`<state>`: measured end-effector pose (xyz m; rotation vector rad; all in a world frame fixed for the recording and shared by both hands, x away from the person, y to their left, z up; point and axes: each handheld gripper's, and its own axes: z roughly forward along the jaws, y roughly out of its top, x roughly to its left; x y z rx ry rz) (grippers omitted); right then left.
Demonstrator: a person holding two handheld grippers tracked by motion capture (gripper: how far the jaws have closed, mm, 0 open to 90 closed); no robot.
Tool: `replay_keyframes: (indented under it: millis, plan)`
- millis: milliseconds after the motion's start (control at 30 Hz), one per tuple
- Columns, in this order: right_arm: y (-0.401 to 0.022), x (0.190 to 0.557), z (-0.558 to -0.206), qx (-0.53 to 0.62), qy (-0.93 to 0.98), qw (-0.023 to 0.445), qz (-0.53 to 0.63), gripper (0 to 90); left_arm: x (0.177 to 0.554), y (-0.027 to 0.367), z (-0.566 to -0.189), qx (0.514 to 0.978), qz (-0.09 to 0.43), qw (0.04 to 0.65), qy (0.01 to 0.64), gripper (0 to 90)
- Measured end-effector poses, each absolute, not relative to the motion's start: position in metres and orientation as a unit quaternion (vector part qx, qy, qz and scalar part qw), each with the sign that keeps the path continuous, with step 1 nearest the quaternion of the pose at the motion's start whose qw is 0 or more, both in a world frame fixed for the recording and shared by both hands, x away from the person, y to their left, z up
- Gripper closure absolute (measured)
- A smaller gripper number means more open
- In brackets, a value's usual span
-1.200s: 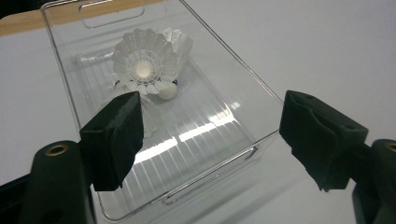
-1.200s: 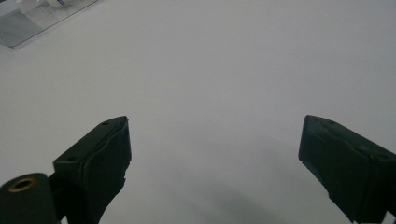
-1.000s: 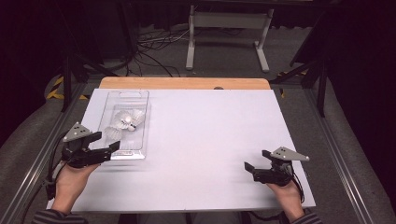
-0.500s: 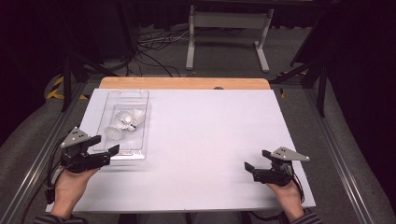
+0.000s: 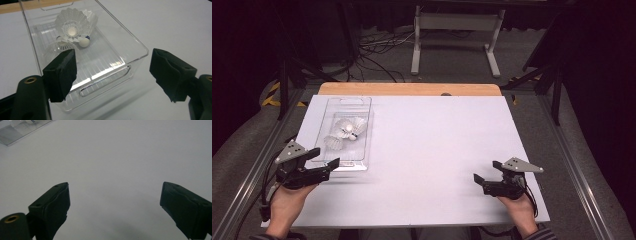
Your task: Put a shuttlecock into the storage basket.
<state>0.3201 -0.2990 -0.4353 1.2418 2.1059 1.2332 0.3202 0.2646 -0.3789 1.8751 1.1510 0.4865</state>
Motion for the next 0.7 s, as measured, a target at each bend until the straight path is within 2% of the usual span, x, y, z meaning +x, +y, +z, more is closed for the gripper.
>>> replay_keyframes:
  millis: [700]
  plan:
    - [-0.299,0.32,-0.435,0.445,0.753,0.2,0.441,9.7,0.314,0.266,-0.396,0.747,0.188,0.434,0.468,23.1]
